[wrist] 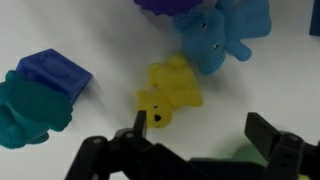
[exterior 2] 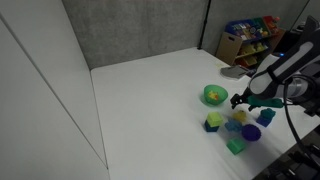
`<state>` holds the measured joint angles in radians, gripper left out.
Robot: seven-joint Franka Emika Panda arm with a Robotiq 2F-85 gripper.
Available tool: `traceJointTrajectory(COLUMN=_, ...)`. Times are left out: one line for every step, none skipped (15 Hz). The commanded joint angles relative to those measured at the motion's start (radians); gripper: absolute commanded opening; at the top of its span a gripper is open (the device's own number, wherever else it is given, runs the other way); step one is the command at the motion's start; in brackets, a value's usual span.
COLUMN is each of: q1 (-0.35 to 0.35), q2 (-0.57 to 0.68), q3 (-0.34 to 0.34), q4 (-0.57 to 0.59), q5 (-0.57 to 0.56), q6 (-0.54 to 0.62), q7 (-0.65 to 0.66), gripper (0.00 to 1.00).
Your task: Pick up the yellow toy from the table and put it in the green bowl
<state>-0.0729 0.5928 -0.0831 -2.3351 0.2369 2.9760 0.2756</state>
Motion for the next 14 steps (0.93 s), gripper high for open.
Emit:
traceJointTrajectory(q1=-0.003, q2=0.079, q3=0.013, q4=0.052, q5=0.051, q6=0.047, q7=0.047, gripper=1.00)
traceJointTrajectory(q1=-0.001, q2=0.097, q3=0.012, q4=0.062, q5=0.062, q6=0.054, q7=0.061, gripper=1.00)
traceJointTrajectory(q1=-0.003, q2=0.113, q3=0.014, q4=0.072, q5=0.074, q6=0.062, q7=0.072, gripper=1.00)
traceJointTrajectory(q1=-0.001, q2=0.127, q3=0.012, q4=0.081, q5=0.085, q6=0.070, q7=0.083, gripper=1.00)
traceJointTrajectory(q1=0.006, q2=0.140, q3=0.005, q4=0.090, q5=0.092, q6=0.071, q7=0.094, gripper=1.00)
traceJointTrajectory(q1=0.009, q2=0.149, q3=0.001, q4=0.096, q5=0.099, q6=0.071, q7=0.103, gripper=1.00)
traceJointTrajectory(q1=0.016, q2=0.157, q3=-0.006, q4=0.100, q5=0.104, q6=0.067, q7=0.116, gripper=1.00)
traceJointTrajectory(q1=0.021, q2=0.165, q3=-0.011, q4=0.105, q5=0.110, q6=0.068, q7=0.126, gripper=1.00)
traceJointTrajectory(q1=0.023, q2=0.171, q3=-0.013, q4=0.110, q5=0.115, q6=0.068, q7=0.133, gripper=1.00)
traceJointTrajectory(q1=0.024, q2=0.176, q3=-0.014, q4=0.113, q5=0.117, q6=0.069, q7=0.137, gripper=1.00)
traceJointTrajectory(q1=0.024, q2=0.181, q3=-0.013, q4=0.115, q5=0.118, q6=0.069, q7=0.141, gripper=1.00)
traceJointTrajectory(q1=0.025, q2=0.186, q3=-0.013, q4=0.117, q5=0.118, q6=0.074, q7=0.143, gripper=1.00)
traceJointTrajectory(q1=0.023, q2=0.188, q3=-0.010, q4=0.117, q5=0.117, q6=0.077, q7=0.143, gripper=1.00)
traceJointTrajectory(q1=0.028, q2=0.191, q3=-0.014, q4=0.117, q5=0.115, q6=0.079, q7=0.144, gripper=1.00)
